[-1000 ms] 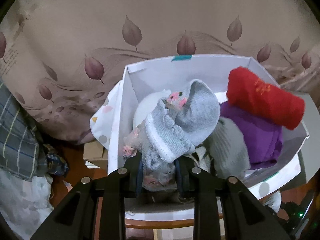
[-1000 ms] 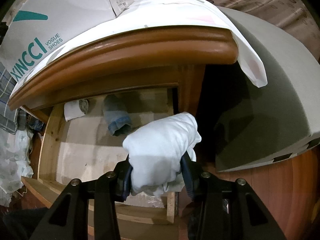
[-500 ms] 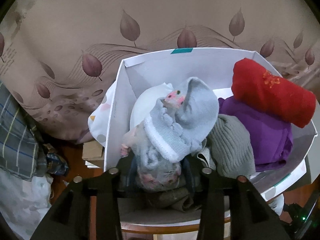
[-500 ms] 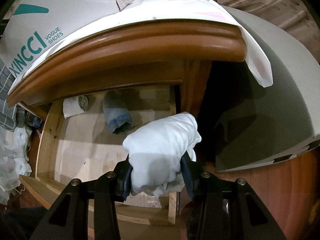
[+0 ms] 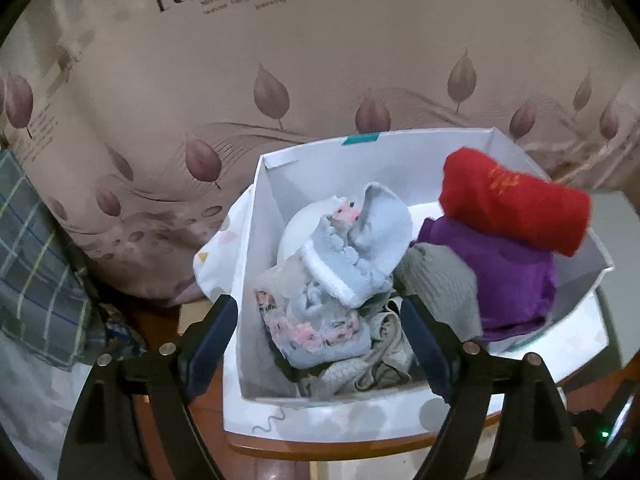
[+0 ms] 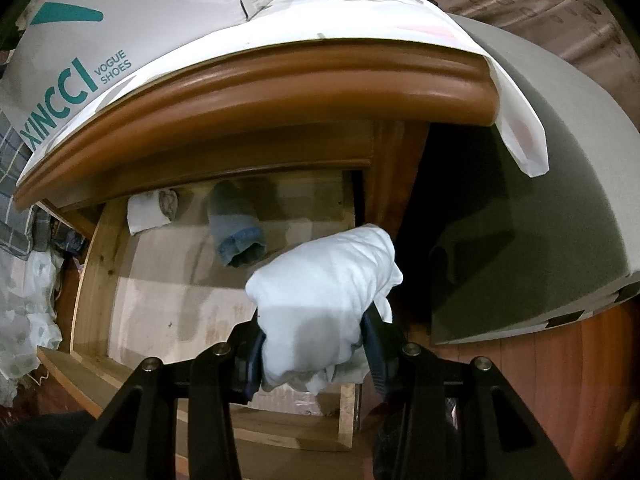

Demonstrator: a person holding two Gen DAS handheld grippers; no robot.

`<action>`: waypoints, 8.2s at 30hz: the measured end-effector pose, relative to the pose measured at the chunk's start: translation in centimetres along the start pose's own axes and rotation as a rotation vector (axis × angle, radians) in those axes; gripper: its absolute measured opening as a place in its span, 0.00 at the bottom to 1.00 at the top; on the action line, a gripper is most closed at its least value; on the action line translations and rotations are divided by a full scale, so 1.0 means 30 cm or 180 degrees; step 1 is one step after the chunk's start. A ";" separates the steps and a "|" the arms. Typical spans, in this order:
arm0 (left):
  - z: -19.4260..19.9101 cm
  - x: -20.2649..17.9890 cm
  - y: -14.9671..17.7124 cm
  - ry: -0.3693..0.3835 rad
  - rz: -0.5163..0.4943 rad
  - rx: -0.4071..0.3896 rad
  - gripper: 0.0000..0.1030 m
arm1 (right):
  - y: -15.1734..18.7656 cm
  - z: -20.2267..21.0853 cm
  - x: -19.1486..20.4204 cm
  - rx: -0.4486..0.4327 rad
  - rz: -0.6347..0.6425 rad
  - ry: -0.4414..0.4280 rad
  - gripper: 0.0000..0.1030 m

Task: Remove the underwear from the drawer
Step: 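Withdraw the left tool from the white box, then carry the white underwear into the white box and open the right tool, then move the right tool back down into the drawer, then grasp the light blue underwear in the drawer with the right tool, then lift the light blue underwear out of the drawer with the right tool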

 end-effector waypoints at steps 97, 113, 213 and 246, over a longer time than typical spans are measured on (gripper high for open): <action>-0.035 0.681 0.897 -0.1496 0.2080 0.0696 0.87 | -0.897 0.296 0.687 -0.0650 0.1618 0.0676 0.42; -0.049 0.653 0.893 -0.1416 0.2036 0.0717 0.86 | -0.927 0.281 0.699 -0.0706 0.1682 0.0869 0.73; -0.115 0.625 0.943 -0.1367 0.1829 0.1044 0.86 | 0.062 -0.361 0.485 0.0425 0.3398 0.0215 0.62; -0.160 0.567 0.938 -0.1330 0.1634 0.1130 0.87 | 0.042 -0.386 0.393 0.0510 0.3085 -0.0148 0.39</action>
Point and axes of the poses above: each gripper's, at about its wrist camera, not at the fingertips, and z roughly against the way its jaws point, x to its left, y to its underside, the point moved 10 cm from there along -z, roughly the way its jaws point
